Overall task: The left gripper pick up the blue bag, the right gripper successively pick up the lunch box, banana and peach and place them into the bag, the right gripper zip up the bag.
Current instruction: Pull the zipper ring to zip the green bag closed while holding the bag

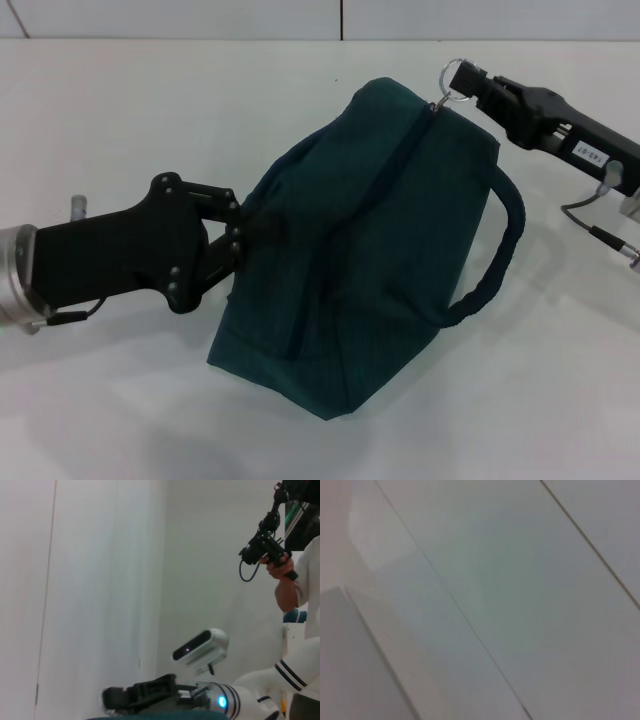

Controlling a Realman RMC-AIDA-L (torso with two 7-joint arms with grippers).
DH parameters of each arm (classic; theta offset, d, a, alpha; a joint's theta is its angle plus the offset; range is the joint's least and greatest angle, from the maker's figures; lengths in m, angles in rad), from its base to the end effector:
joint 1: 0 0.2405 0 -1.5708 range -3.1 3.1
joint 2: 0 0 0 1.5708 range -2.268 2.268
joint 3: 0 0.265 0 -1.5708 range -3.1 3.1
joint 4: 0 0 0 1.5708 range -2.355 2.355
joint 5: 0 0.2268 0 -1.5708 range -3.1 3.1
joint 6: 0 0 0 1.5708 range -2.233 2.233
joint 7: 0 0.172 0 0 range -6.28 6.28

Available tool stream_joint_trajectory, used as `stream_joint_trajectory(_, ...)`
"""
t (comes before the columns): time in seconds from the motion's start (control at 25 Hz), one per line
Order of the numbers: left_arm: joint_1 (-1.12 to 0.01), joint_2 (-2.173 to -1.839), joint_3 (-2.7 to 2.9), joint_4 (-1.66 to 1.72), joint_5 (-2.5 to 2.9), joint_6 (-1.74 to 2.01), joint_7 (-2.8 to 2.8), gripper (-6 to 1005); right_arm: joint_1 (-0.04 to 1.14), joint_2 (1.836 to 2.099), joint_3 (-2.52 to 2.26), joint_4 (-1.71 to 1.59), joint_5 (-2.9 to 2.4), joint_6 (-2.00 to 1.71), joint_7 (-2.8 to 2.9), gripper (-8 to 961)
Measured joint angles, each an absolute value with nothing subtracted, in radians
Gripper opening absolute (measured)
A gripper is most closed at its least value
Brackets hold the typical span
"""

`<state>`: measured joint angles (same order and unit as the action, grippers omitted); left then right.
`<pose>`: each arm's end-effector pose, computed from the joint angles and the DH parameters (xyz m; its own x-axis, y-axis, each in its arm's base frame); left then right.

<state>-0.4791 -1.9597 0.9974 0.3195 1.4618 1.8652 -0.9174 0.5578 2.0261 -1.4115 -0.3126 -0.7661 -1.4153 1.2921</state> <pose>-0.2489 0.2980 -0.0123 0.6250 0.0345 0.7799 0.1721 -0.9805 -0.0945 0.2136 0.3816 -0.0423 0.3292 -0.3455 -0.8788 -0.6333 -0.7711 0.0659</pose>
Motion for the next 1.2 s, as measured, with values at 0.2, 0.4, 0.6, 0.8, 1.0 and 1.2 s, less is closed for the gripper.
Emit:
stream_joint_trajectory(0.2,-0.482,-1.961,0.997,0.32,1.483,1.866,-0.918,61,0.565,2.025,-1.415,-0.313,-0.77,-1.336,1.286,6)
stream_joint_trajectory(0.4,-0.483,-1.963,0.997,0.321,1.486,1.867,-0.918,62,0.576,2.022,-1.43,-0.313,-0.777,-1.258,1.285,6)
stream_joint_trajectory(0.6,-0.483,-1.965,0.997,0.321,1.487,1.869,-0.919,63,0.592,2.022,-1.447,-0.313,-0.783,-1.173,1.275,6)
stream_joint_trajectory(0.8,-0.479,-1.968,0.997,0.321,1.488,1.87,-0.919,64,0.6,2.022,-1.465,-0.313,-0.783,-1.12,1.268,6)
stream_joint_trajectory(1.0,-0.477,-1.97,0.995,0.321,1.488,1.87,-0.919,65,0.603,2.025,-1.479,-0.313,-0.784,-1.079,1.255,6)
stream_joint_trajectory(1.2,-0.481,-1.973,0.992,0.317,1.486,1.87,-0.919,66,0.606,2.026,-1.531,-0.312,-0.784,-1.066,1.255,6)
